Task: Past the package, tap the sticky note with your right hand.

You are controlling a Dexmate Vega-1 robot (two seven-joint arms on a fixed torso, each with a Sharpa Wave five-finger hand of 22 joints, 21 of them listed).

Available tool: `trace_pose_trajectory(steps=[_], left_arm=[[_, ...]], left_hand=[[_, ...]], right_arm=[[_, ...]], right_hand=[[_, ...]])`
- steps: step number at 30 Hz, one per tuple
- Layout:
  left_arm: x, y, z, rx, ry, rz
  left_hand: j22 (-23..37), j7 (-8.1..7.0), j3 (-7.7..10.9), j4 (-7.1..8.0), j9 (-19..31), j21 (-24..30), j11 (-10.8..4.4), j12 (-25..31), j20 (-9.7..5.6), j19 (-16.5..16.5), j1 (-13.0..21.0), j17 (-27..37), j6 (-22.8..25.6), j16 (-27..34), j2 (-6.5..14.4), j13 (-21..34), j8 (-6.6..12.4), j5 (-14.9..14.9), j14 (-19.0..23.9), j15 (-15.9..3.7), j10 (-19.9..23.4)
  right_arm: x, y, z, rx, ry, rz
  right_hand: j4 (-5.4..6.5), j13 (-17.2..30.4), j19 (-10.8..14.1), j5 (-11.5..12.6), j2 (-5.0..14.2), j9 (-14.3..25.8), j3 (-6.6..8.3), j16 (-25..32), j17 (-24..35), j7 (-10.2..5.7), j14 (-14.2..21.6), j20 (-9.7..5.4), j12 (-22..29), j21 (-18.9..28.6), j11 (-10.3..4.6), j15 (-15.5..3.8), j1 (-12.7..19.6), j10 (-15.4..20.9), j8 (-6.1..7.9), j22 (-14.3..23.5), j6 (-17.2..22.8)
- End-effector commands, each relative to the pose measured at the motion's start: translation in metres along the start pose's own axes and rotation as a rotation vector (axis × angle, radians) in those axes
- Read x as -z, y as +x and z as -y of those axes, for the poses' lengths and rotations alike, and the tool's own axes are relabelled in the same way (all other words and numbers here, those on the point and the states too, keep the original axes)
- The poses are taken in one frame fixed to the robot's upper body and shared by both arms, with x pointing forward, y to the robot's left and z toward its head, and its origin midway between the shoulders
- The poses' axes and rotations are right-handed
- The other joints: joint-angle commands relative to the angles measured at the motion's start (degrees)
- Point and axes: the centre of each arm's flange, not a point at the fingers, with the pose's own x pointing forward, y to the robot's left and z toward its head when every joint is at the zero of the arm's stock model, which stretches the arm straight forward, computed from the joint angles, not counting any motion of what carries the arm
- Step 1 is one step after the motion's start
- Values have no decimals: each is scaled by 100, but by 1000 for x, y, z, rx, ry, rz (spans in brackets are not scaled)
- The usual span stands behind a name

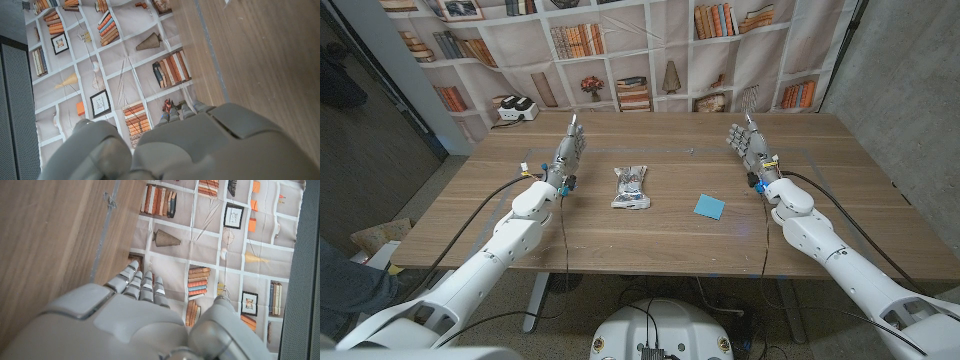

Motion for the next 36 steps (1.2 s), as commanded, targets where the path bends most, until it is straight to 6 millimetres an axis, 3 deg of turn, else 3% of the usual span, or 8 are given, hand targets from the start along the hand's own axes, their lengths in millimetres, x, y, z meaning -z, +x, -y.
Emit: trace_pose_trajectory(steps=[1,13,22,36], left_arm=[[-11,-8,-3,-9,21,18],[-15,-10,12,43,16,8],[-21,-13,21,32,17,20],[-26,-32,26,14,12,6]], left_hand=[[31,4,-32,-16,7,30,-23,38,-68,-355,51,24,-213,20,-5,25,29,27,-117,-9,-49],[31,-9,-18,-70,9,60,-11,83,-37,-216,182,21,-18,53,66,26,66,47,87,-11,165],[32,12,-16,-122,6,133,-27,114,-74,65,307,20,187,74,117,25,95,56,290,-6,372],[30,41,-26,-165,6,164,24,143,-30,272,415,20,381,93,154,26,115,56,501,-15,589]], right_arm=[[-6,-1,-8,-19,6,36],[-16,-24,-10,-47,-29,100],[-25,-42,-11,-89,-30,167],[-40,-61,-16,-183,-110,224]], right_hand=[[-6,16,39,22,0,6,41,29,14,2,18,-50,39,33,23,36,61,29,36,10,47],[-27,17,160,2,9,5,32,56,14,-29,143,-97,109,73,-34,-28,75,223,58,11,126],[-44,18,210,-9,13,5,26,57,13,-139,201,-101,133,82,-72,-54,88,310,97,12,256],[-66,18,302,-12,17,6,14,67,13,-243,314,-150,173,98,-127,-132,100,458,126,14,401]])
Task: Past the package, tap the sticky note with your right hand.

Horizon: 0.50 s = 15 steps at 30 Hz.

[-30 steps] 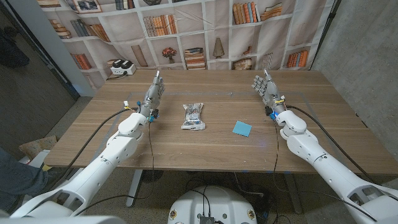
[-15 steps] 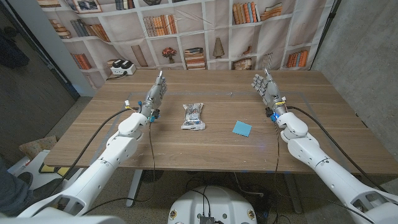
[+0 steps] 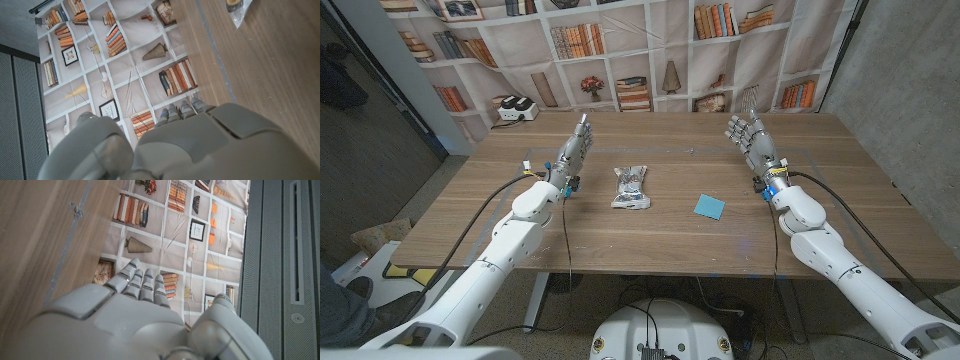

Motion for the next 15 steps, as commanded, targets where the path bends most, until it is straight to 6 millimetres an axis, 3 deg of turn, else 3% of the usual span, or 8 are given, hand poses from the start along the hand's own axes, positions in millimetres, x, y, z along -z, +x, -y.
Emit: trace_pose_trajectory(steps=[1,15], left_arm=[[-7,-16,6,-20,-4,-1],[-21,-26,9,-17,13,14]], left_hand=[[20,14,-6,-31,7,35,12,24,-23,26,59,21,56,54,36,28,45,56,64,16,42],[19,18,-17,-46,8,2,1,8,0,14,104,22,122,32,57,28,36,52,99,23,91]], right_arm=[[-17,-17,-6,-77,-70,56],[-25,-30,-31,-85,-163,76]], right_hand=[[-44,19,51,-12,9,8,-10,24,15,-36,58,-137,45,40,5,-23,48,114,48,15,91],[-60,20,109,-3,0,9,-28,16,15,-135,106,-171,72,46,-33,-80,50,225,75,17,233]])
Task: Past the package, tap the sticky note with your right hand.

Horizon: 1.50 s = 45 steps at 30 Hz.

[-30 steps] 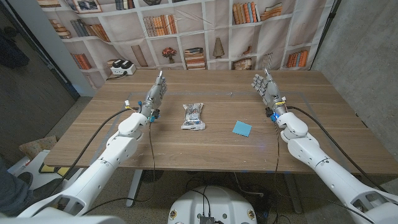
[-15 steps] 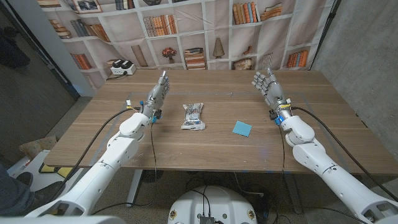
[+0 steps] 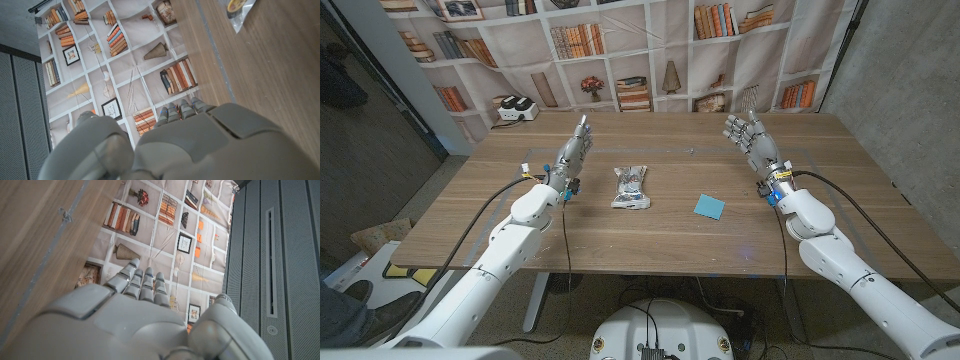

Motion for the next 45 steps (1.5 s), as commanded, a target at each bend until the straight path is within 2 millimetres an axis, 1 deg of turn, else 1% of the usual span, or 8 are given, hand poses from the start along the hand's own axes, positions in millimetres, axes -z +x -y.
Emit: trace_pose_trajectory(steps=[1,11,21,27,32,36,41,45], left_arm=[[-13,-13,1,-2,10,11],[-20,-27,-6,14,42,15],[-15,-37,-10,21,46,12],[-10,-45,-11,5,30,22],[-8,-50,-12,-4,19,30],[-10,-51,-12,3,33,32],[-11,-51,-15,5,37,30],[-12,-51,-17,6,42,30]], left_hand=[[20,-13,-33,-30,8,1,-4,9,11,5,61,23,12,30,14,28,11,52,5,-5,27],[21,-8,-22,-34,9,-16,-5,0,10,1,95,25,54,23,61,29,7,48,34,1,54],[21,-15,-16,-40,9,-28,12,-10,16,4,126,25,74,12,97,29,-4,41,50,3,78],[22,-10,-15,-44,9,-34,-3,-15,19,9,144,26,114,8,115,29,-1,36,66,1,96],[22,-15,-15,-47,10,-42,-4,-20,23,4,156,26,139,4,126,29,1,32,76,1,105],[22,-13,-15,-49,10,-50,6,-23,21,-4,167,26,154,0,135,30,-2,27,83,1,116],[22,-13,-17,-53,10,-60,0,-27,39,-17,179,26,159,-7,143,30,-9,22,83,2,129],[23,-11,-19,-55,10,-65,-18,-37,39,-18,189,26,158,-12,151,30,-18,18,86,6,126]], right_arm=[[-11,-14,-23,-12,-98,28],[-12,-38,-26,12,-217,2],[-27,-58,-24,53,-409,-21],[-33,-68,-27,58,-485,-37],[-33,-71,-30,51,-519,-58],[-31,-73,-33,48,-544,-70],[-30,-75,-38,47,-570,-74],[-30,-76,-41,43,-596,-77]], right_hand=[[-29,21,94,-2,-1,10,3,16,16,-60,64,-157,30,39,-23,-44,49,97,52,17,115],[-36,22,156,10,-20,12,-23,15,17,-135,116,-192,43,47,-85,-121,35,170,64,18,214],[-41,23,135,24,-18,14,-32,-12,18,-184,80,-230,22,28,-110,-160,32,147,42,19,207],[-54,23,106,47,-12,16,-44,-31,17,-317,54,-243,26,5,-320,-199,36,198,55,20,308],[-59,22,62,56,-9,17,-48,-45,17,-358,22,-248,16,-16,-302,-225,39,189,57,21,344],[-67,22,33,68,-4,19,-53,-61,16,-463,-29,-240,-3,-28,-320,-208,44,166,68,21,415],[-81,21,6,84,2,20,-61,-59,15,-633,-43,-241,-28,-38,-460,-206,54,131,86,22,533],[-92,21,-13,92,2,21,-65,-67,15,-784,-76,-240,-33,-44,-454,-211,64,132,99,22,610]])
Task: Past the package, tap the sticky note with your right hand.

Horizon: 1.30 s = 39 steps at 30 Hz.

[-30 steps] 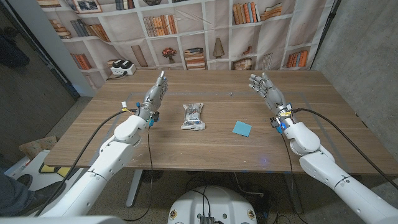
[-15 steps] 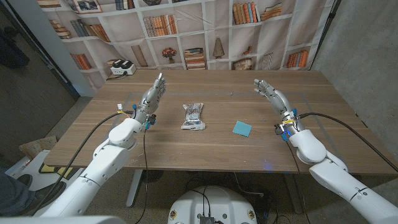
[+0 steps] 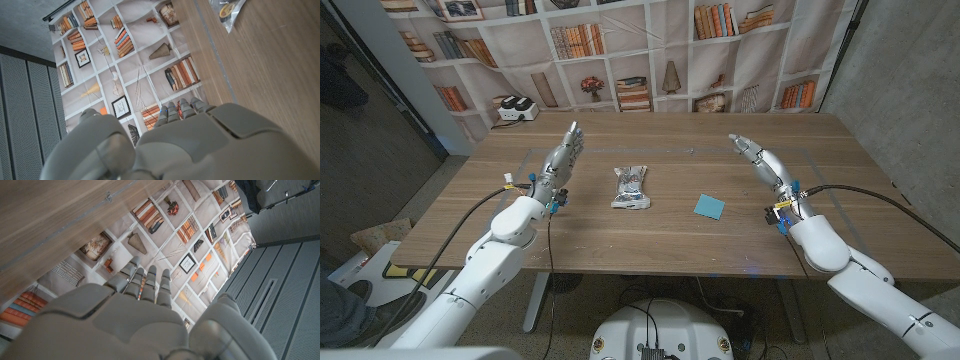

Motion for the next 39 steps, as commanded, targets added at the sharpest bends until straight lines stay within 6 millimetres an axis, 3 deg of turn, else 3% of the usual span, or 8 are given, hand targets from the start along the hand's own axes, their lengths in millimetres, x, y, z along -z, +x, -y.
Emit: trace_pose_trajectory(steps=[1,3,4,8,10,20,23,39], left_arm=[[-2,-4,-5,1,11,3],[-3,-4,-7,0,12,6],[-3,-4,-7,-1,12,8],[-4,-3,-9,-3,14,11],[-5,-3,-10,-2,14,10],[-6,0,-11,-1,19,15],[-5,0,-10,-3,15,13],[-2,4,-7,16,-13,20]], left_hand=[[6,6,6,-34,11,-28,-4,-9,41,-19,54,27,34,-13,14,31,-19,-6,16,-6,36],[6,5,5,-35,11,-30,-13,-11,41,-20,57,27,37,-14,16,31,-20,-7,17,-9,37],[6,6,5,-35,11,-31,-12,-12,42,-21,59,28,39,-14,17,31,-21,-8,19,-7,38],[7,3,3,-37,11,-39,2,-14,48,-33,66,28,40,-18,23,31,-28,-12,23,-10,50],[7,-6,1,-38,11,-41,-7,-18,48,-33,71,28,50,-19,27,31,-28,-15,28,-15,52],[8,-11,-4,-41,11,-47,-2,-23,50,-30,86,29,72,-22,41,32,-35,-26,49,-26,77],[8,-19,-6,-42,12,-50,-11,-28,54,-28,93,29,91,-25,48,32,-34,-30,51,-22,83],[9,-67,-20,-45,12,-65,-45,-40,72,-38,119,30,162,-34,73,33,-37,-52,79,-22,126]], right_arm=[[-4,-7,-8,-5,-95,-14],[-4,-7,-9,-5,-111,-16],[-4,-7,-10,-8,-121,-16],[-4,-7,-10,-5,-146,-20],[-5,-7,-10,-1,-159,-20],[-9,-10,-7,11,-271,-25],[-9,-11,-6,8,-308,-32],[-13,-12,-6,-33,-486,-68]], right_hand=[[-32,22,-38,40,2,22,-3,-23,15,-174,-59,-262,-35,-16,-20,15,66,8,64,23,94],[-34,22,-43,41,1,22,-4,-25,15,-197,-66,-262,-37,-18,-21,16,67,5,64,23,103],[-42,22,-63,48,-4,21,-13,-21,17,-266,-78,-255,-51,-20,-145,29,69,-22,73,24,175],[-64,20,-94,71,-6,17,-38,-19,17,-522,-116,-263,-76,-21,-248,-16,74,-56,211,25,714],[-68,20,-125,77,-5,15,-45,-20,18,-554,-132,-262,-89,-29,-265,-19,72,-85,245,25,858],[-74,20,-226,87,-4,8,-60,-40,20,-573,-230,-253,-124,-55,-323,10,65,-175,237,26,969],[-77,21,-228,93,-7,6,-69,-31,21,-500,-234,-252,-124,-47,-338,8,62,-176,164,26,846],[-82,21,-353,112,3,8,-89,-40,24,-479,-333,-219,-158,-67,-299,35,52,-271,84,27,800]])
